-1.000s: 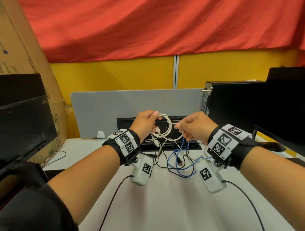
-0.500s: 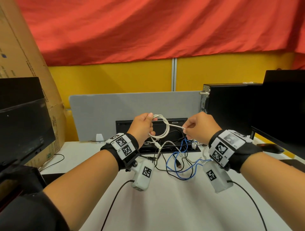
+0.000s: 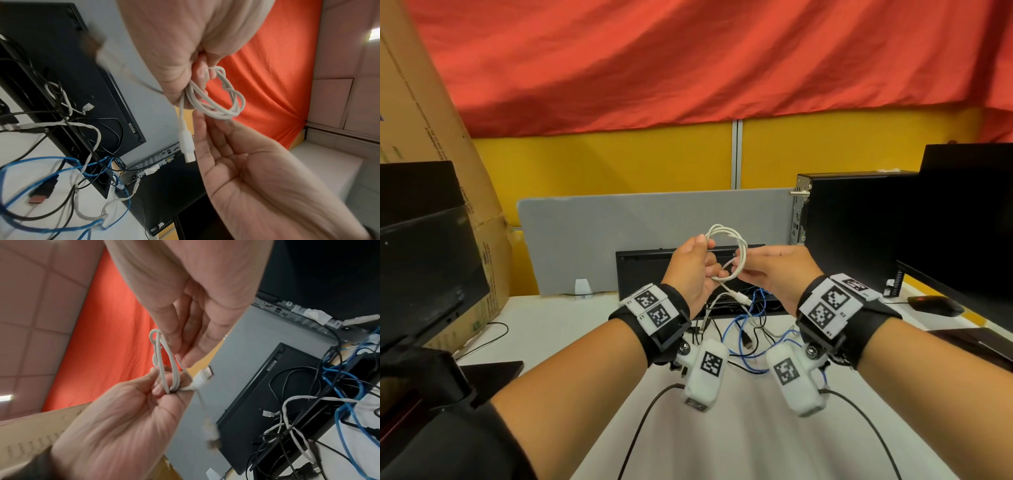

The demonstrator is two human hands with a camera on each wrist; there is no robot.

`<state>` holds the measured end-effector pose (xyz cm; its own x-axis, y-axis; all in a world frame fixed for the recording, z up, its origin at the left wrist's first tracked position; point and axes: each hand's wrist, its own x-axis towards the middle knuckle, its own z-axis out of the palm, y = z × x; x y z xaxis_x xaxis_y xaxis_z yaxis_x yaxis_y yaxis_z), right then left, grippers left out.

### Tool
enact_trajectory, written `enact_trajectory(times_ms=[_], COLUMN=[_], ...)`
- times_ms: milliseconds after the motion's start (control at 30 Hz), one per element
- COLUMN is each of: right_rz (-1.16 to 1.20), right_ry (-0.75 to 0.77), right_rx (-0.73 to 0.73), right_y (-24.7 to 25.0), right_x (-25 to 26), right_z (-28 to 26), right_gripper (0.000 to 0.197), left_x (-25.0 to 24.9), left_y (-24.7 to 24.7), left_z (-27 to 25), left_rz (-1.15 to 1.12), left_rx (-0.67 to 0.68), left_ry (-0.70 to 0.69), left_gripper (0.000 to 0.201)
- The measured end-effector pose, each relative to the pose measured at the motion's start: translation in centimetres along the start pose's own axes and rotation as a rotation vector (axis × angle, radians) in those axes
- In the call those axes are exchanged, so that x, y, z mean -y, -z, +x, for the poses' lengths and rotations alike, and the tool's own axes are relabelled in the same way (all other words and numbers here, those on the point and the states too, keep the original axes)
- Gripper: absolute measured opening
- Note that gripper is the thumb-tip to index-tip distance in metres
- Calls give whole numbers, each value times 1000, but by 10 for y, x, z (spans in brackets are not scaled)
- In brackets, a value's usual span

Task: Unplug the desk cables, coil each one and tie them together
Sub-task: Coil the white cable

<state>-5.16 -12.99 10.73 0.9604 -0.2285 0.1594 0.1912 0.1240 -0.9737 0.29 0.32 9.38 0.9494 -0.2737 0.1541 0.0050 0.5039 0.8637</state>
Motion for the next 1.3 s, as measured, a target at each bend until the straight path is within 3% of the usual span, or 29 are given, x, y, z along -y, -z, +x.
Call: enact_trajectory(times_ms=[167, 333, 633, 767, 933, 1100, 1200, 1300], right_rz=[55, -29, 202, 36, -324, -890, -910, -752], right_ry=[-14, 82, -75, -30, 25, 54, -15, -118], right_rx=[60, 46, 16, 36, -13, -53, -115, -66], right_y=[-11, -15, -11, -12, -6, -4, -3, -6], right_x=[7, 3, 14, 17, 18, 24, 26, 29], right_z=[-7, -9, -4, -6, -1, -1, 0, -3], right_gripper=[20, 27, 18, 23, 41, 11, 13, 20], left_x=[4, 2, -1, -3, -10, -16, -15, -14], left_y=[4, 3, 15, 20, 26, 27, 28, 29], left_z=[4, 3, 0, -1, 1, 3, 2, 0], left_rz=[-32, -4, 106, 229, 476, 524, 552, 562], left_rx=[-22, -1, 125, 163, 109, 74, 49, 34], left_ry=[-19, -29, 11, -8, -74, -109, -125, -129], left_gripper=[27, 28, 24, 22, 20, 19, 17, 14])
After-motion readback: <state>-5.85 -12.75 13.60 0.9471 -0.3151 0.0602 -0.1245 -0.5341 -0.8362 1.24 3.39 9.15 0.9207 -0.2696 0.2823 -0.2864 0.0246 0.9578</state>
